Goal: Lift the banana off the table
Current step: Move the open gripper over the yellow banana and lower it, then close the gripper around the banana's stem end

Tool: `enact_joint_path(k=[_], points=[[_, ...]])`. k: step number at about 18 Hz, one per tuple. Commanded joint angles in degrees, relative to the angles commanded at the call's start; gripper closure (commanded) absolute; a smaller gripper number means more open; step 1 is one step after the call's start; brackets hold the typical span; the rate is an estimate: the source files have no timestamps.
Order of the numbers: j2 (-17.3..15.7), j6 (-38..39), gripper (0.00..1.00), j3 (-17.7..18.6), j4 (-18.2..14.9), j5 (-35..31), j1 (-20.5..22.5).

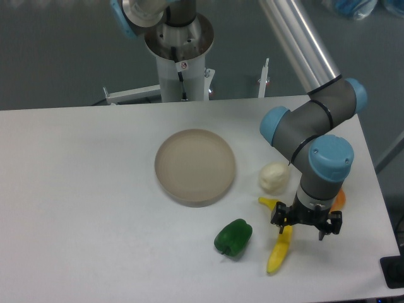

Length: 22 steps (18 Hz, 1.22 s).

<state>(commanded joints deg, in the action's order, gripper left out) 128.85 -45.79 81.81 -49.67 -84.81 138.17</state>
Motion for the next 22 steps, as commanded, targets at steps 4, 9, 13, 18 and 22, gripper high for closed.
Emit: enact_joint_path(k=[4, 9, 13, 18, 22], points=[[-0.09, -0.17, 0.00, 2.47, 3.18, 0.00, -0.09], [0.00, -0.17, 0.00, 4.14, 3.88, -1.75, -0.35], [0.26, -0.17, 0.17, 3.97, 3.97, -2.37, -0.44], [0.26, -0.26, 0.60, 3.88, 3.97, -2.29, -0.44], [0.26, -0.26, 0.73, 3.44, 3.97, -2.29, -0.44]])
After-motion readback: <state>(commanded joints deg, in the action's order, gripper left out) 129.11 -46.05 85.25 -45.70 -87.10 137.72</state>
